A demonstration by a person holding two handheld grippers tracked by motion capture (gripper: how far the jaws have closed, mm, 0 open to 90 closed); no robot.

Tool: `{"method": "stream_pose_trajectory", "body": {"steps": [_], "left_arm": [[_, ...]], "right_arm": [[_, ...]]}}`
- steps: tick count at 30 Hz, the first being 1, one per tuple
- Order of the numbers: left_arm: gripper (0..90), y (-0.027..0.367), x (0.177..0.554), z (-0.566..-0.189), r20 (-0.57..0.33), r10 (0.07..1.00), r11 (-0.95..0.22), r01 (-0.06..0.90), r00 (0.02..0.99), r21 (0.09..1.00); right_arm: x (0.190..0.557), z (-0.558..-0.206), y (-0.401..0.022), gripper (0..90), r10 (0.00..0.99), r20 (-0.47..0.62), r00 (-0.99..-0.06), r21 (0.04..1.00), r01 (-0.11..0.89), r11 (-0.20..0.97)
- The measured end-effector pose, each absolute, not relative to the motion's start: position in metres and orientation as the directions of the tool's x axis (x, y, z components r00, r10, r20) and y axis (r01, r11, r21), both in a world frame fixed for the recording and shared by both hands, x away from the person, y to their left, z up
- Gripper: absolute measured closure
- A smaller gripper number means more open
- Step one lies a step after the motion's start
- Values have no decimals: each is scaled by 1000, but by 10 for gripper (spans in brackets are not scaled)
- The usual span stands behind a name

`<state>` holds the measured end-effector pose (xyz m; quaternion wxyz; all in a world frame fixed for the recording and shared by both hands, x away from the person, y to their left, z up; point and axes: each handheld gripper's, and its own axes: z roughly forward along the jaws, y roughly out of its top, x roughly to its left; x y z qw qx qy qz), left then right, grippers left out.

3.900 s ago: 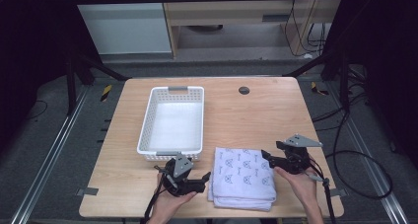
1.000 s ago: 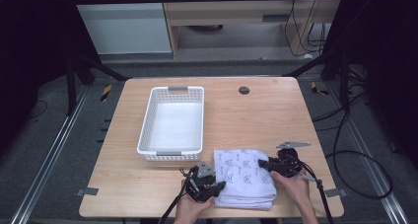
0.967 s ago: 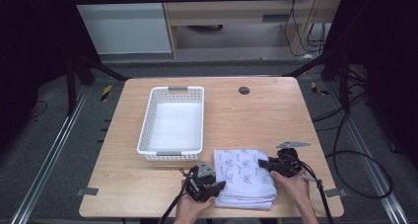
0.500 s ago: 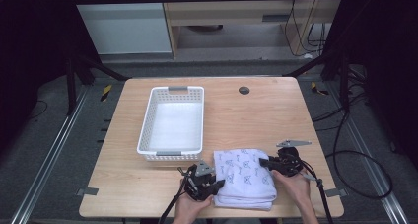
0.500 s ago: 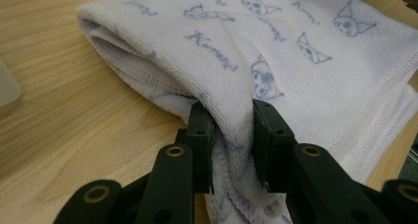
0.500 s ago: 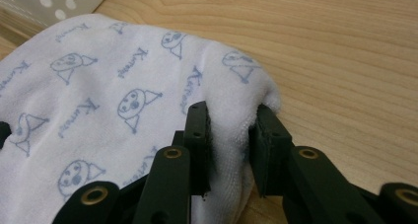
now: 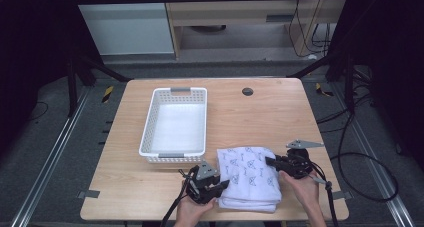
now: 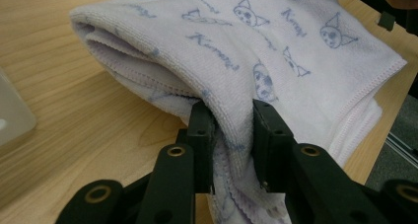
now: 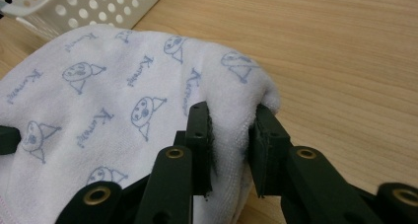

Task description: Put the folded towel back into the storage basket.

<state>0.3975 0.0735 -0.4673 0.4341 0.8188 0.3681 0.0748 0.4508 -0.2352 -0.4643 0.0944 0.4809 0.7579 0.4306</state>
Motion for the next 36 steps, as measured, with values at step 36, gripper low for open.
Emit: {"method": "stream_pose_trajectory", "body": {"steps": [36], "left_arm": [[720,89,386,-415,-126,668,-297,418,734,859]], "right_arm": [[435,-410,-223,727,811,185,-555,862,488,138]]}}
